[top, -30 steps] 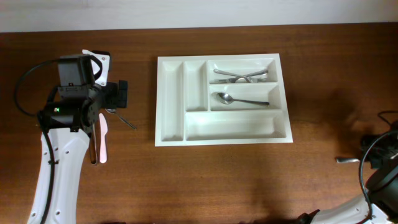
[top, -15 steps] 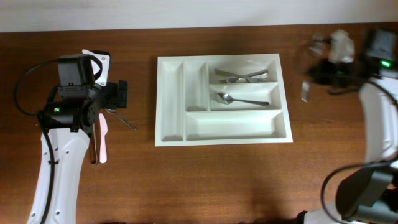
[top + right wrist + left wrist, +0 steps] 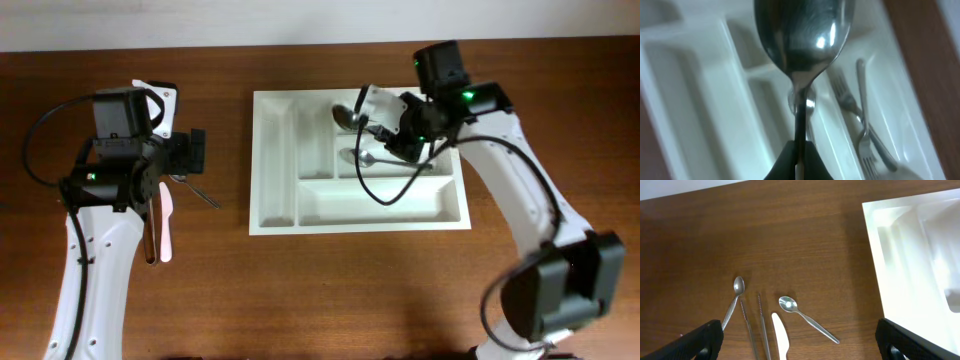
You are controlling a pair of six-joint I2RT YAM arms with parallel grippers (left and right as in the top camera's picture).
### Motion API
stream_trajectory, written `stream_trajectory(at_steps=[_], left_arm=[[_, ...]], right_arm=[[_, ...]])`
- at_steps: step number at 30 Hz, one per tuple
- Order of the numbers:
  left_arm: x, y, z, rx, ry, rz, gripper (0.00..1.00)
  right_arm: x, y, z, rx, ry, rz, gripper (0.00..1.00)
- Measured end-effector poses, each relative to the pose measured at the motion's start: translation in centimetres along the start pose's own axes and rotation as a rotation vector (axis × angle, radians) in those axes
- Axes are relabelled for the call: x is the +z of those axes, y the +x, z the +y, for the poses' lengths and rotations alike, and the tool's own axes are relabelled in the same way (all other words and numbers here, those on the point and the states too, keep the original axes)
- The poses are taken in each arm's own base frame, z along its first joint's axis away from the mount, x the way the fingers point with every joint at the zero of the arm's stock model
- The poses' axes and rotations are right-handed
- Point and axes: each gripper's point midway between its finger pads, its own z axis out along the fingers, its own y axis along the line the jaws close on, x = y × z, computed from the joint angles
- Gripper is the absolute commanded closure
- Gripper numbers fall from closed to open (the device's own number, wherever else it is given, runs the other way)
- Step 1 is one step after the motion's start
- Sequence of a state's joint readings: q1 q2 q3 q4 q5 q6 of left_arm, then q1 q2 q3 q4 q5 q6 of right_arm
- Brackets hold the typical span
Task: Pack container
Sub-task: 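Place the spoon in the middle compartment and withdraw the right arm, then grasp the chopsticks on the left with the left gripper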
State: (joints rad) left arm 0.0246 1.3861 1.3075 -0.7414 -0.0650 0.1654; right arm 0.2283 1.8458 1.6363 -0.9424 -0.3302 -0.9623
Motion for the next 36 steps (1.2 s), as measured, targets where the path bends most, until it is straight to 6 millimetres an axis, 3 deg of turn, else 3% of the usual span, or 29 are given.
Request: stream_trajectory(at_steps=[6, 9, 10, 11, 12, 13, 14, 17, 20, 22, 25, 27, 30, 32, 33, 36], left_arm=[[0.0, 0.0, 0.0, 0.0, 0.0, 0.0, 0.01], [0.0, 0.0, 0.0, 0.0, 0.0, 0.0, 0.01], [0.0, 0.0, 0.0, 0.0, 0.0, 0.0, 0.01], [0.0, 0.0, 0.0, 0.0, 0.0, 0.0, 0.01], [0.0, 0.0, 0.0, 0.0, 0.0, 0.0, 0.01], [0.0, 0.0, 0.0, 0.0, 0.0, 0.0, 0.01], [0.0, 0.0, 0.0, 0.0, 0.0, 0.0, 0.01], [0.0, 0.0, 0.0, 0.0, 0.0, 0.0, 0.01], [0.0, -0.2, 0.0, 0.0, -0.001, -0.007, 0.01], [0.0, -0.6, 0.1, -0.002, -0.004, -0.024, 0.01], [0.0, -1.1, 0.0, -0.003, 0.001, -0.045, 0.01], [0.0, -1.3, -0.4, -0.003, 0.026, -0.053, 0.01], [-0.2, -0.6, -1.9, -0.001, 0.114, -0.031, 0.01], [-0.3, -0.5, -2.8, -0.004, 0.165, -0.025, 0.01], [-0.3, -0.5, -3.1, -0.013, 0.181, -0.027, 0.01], [-0.2, -0.6, -2.4, -0.086, 0.141, -0.022, 0.01]], right_arm=[[5.4, 5.0, -0.4, -0.038, -0.086, 0.135, 0.96], [7.2, 7.0, -0.4, -0.026, -0.119, 0.182, 0.95], [7.7, 7.6, -0.4, -0.025, -0.126, 0.199, 0.85], [8.1, 8.2, -0.4, -0.021, -0.128, 0.22, 0.44], [8.3, 8.7, -0.5, -0.015, -0.125, 0.238, 0.18], [8.3, 8.9, -0.6, 0.003, -0.119, 0.25, 0.06], [8.2, 9.1, -0.7, 0.021, -0.111, 0.264, 0.01], [7.4, 9.4, -1.3, 0.104, -0.077, 0.301, 0.01], [4.8, 9.0, -3.0, 0.262, -0.02, 0.303, 0.01], [2.3, 8.1, -5.2, 0.365, 0.043, 0.247, 0.01], [-3.4, 6.9, -9.7, 0.551, 0.178, 0.099, 0.01], [-8.6, 7.3, -12.8, 0.707, 0.282, -0.016, 0.01], [-16.4, 10.0, -16.1, 0.997, 0.416, -0.182, 0.01], [-19.5, 12.5, -16.8, 1.157, 0.462, -0.245, 0.01], [-20.7, 14.4, -16.7, 1.258, 0.472, -0.262, 0.01], [-21.5, 18.2, -15.9, 1.457, 0.461, -0.259, 0.01]])
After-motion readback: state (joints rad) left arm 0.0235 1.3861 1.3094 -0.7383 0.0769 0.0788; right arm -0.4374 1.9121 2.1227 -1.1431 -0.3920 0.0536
